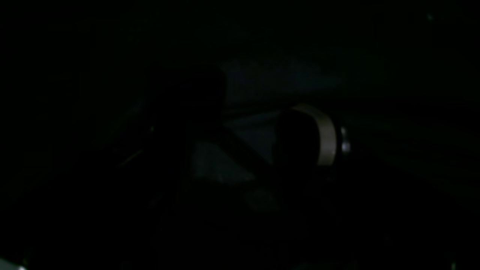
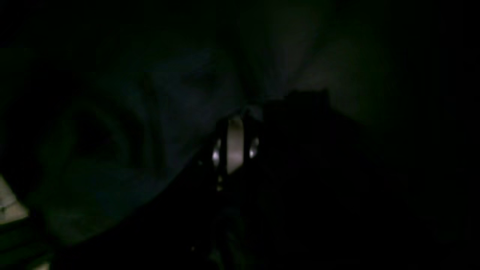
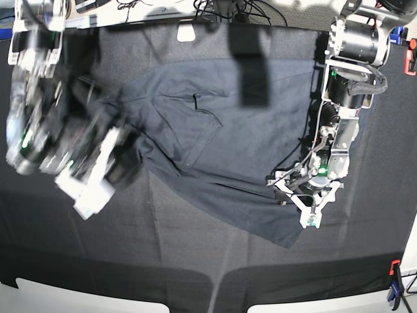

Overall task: Layout the t-shirt on the table in an organized manner, then fold the t-shirt properly
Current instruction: 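Lift a shirt edge with the right gripper and drag it away from the left gripper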

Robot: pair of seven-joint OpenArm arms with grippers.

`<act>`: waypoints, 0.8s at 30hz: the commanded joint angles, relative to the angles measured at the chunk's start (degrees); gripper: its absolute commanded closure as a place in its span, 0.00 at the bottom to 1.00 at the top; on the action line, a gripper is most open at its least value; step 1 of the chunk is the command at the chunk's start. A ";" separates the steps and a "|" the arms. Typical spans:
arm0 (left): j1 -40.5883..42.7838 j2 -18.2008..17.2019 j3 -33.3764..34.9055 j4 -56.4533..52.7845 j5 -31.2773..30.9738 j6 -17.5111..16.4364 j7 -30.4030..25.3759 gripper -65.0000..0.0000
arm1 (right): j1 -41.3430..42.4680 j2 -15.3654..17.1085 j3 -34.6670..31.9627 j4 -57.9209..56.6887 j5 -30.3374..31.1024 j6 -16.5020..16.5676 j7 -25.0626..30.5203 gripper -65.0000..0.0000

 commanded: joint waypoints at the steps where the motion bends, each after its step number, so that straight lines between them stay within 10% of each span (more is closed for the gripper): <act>1: -0.76 -0.31 -0.17 0.09 -0.13 -0.17 2.36 0.37 | -1.51 0.74 0.09 2.27 0.72 1.07 0.76 1.00; 11: -0.79 -0.31 -0.17 0.09 -0.13 -0.17 2.34 0.37 | -23.76 0.74 0.00 18.73 1.01 3.13 0.79 1.00; 24: -0.79 -0.28 -0.17 0.09 -0.13 -0.17 2.32 0.37 | -30.73 0.76 -0.37 23.02 5.86 4.58 0.79 1.00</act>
